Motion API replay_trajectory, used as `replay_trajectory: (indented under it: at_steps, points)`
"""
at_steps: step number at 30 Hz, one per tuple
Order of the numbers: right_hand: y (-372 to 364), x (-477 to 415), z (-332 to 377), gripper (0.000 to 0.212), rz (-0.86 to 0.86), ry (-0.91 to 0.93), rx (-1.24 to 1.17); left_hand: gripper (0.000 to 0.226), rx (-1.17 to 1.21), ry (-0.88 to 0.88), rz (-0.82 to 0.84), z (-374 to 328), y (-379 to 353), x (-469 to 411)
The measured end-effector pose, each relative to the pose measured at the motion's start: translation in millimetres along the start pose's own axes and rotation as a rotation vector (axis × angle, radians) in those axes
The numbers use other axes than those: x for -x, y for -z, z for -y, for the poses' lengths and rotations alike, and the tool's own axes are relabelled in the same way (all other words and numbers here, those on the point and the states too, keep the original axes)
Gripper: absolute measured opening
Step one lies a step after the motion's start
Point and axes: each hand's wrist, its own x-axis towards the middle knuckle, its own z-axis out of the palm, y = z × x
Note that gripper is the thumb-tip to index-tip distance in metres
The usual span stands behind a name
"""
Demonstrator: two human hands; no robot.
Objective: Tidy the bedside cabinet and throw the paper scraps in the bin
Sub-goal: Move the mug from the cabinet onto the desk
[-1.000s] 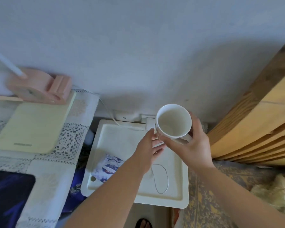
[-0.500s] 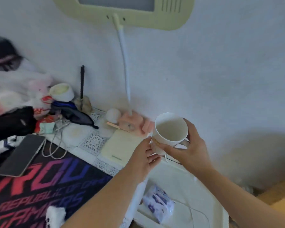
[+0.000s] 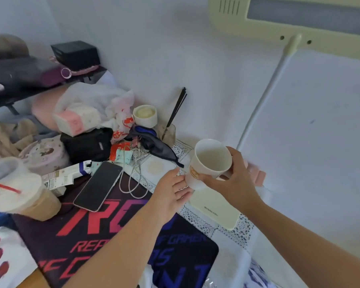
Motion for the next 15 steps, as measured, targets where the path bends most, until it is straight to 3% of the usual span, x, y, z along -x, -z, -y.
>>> replay_trajectory:
  at_steps: [9, 15]
  points:
    - [-38, -28, -34, 0.074, 0.061, -0.097, 0.031, 0.054, -0.024, 0.1, -0.01, -12, 36, -41]
    - [-48, -31, -54, 0.075, 0.064, -0.118, 0.09, 0.045, -0.141, -0.063, -0.075, -16, 58, -67]
